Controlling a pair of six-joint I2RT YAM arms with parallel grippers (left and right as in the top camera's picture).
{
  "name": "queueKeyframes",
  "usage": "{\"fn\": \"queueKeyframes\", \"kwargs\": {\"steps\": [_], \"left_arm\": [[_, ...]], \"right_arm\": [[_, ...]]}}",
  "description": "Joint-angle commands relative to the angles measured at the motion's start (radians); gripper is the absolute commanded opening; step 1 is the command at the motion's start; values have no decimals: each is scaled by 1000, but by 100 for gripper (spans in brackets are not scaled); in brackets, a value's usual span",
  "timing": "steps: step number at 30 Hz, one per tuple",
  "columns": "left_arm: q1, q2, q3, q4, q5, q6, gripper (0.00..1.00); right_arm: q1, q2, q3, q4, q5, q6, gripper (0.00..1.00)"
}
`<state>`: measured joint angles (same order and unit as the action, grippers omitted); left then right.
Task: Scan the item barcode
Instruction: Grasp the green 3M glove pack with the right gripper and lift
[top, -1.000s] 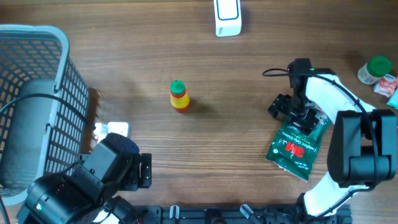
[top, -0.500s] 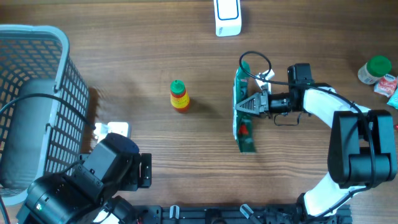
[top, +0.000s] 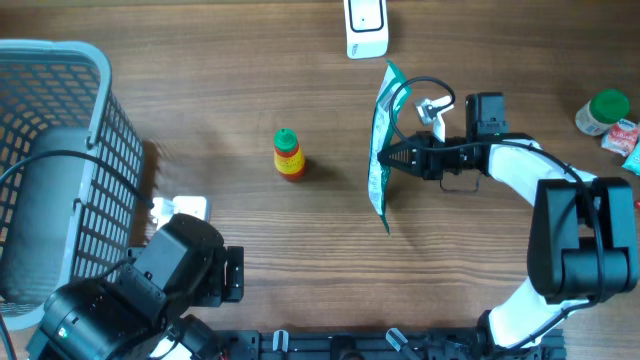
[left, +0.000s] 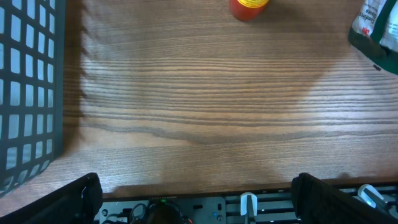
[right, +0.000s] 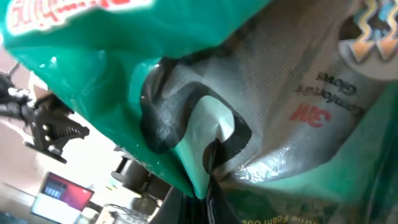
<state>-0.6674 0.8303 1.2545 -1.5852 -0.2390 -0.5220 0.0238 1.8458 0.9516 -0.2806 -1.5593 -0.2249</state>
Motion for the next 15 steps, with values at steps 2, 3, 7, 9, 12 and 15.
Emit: {"fn": "queueKeyframes", "kwargs": {"steps": [2,3,7,9,12,15], "left_arm": [[-3,-4,2,3,-9,-14,100],[-3,-4,2,3,-9,-14,100],[-3,-4,2,3,-9,-14,100],[-3,-4,2,3,-9,-14,100],[-3,-4,2,3,-9,-14,100],[-3,-4,2,3,-9,-14,100]], "right_arm": [[7,-44,17,54,-65,375,4],[7,-51,17,71,-65,424,5],[6,-120,17,239,-65,733,5],[6,-183,17,400,-65,943,5],[6,-284,17,681,-65,1260,5],[6,-367,17,961,-64,1474,5]]}}
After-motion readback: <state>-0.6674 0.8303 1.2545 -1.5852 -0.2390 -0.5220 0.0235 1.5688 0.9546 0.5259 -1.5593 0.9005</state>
